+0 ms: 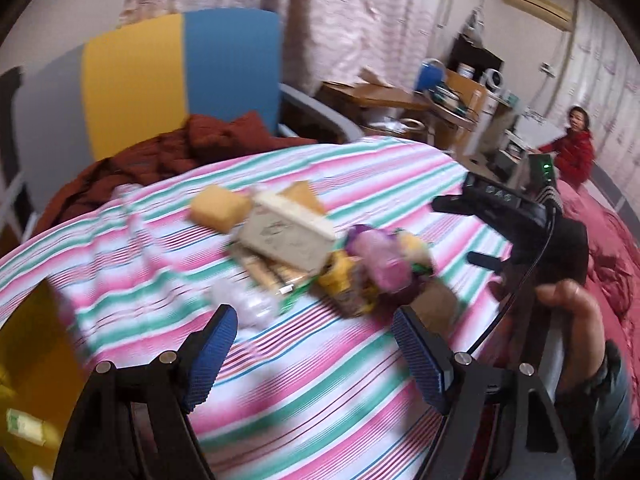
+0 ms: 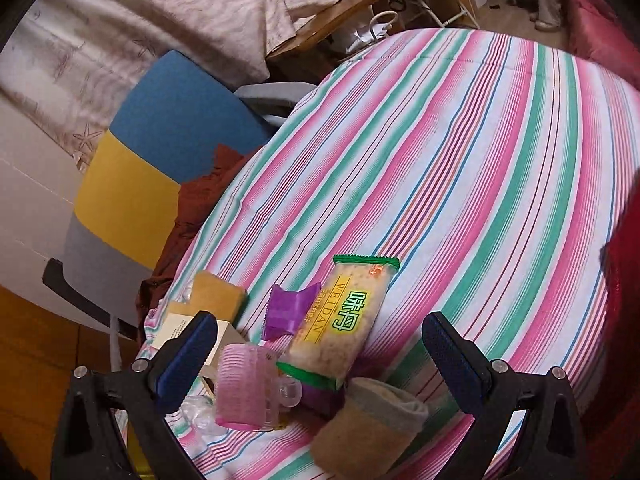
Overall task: Organize objects
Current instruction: 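Grasp the pink mesh hair curler with the left tool while the right tool reaches the yellow pouch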
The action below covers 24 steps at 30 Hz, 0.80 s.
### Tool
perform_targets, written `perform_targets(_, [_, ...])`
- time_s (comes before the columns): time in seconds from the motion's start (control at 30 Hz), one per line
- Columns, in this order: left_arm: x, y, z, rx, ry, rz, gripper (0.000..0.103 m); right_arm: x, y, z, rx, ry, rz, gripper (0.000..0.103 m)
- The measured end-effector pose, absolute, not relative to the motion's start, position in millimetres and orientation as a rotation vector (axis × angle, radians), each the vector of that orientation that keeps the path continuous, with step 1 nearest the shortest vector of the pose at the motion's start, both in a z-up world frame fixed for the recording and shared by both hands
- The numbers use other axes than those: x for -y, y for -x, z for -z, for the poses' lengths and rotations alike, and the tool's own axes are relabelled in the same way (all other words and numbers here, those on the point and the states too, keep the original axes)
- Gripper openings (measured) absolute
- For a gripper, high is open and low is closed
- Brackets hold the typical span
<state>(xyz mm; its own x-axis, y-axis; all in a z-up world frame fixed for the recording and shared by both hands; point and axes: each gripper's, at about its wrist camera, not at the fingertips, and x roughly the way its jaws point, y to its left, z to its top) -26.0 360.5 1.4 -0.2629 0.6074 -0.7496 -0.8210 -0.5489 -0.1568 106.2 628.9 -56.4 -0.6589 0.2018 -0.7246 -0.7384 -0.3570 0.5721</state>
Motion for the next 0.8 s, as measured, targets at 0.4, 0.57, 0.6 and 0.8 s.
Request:
perform_targets(0.4, [-470,32,35,-0.442,1.055,-1.772,0.065,-637,-109,63,-1.372,0.723,-2.046,0.103])
perform_targets(0.57, [-489,30,58,-0.499,1.079,-1.731,0.045,-636,-108,63,-1.368,0.736,-2.054,0.103])
perform_targets(0.6, [-488,30,61,-0.507,1.074,-1.731,0.036,-636,-107,63,-1.363,0.738,-2.056,0.103])
perform_targets(0.8, [-437,18,50,-0.433,0.977,-1.751,0.036,-629,-96,58,-1.364,0.750,-2.166,0.103])
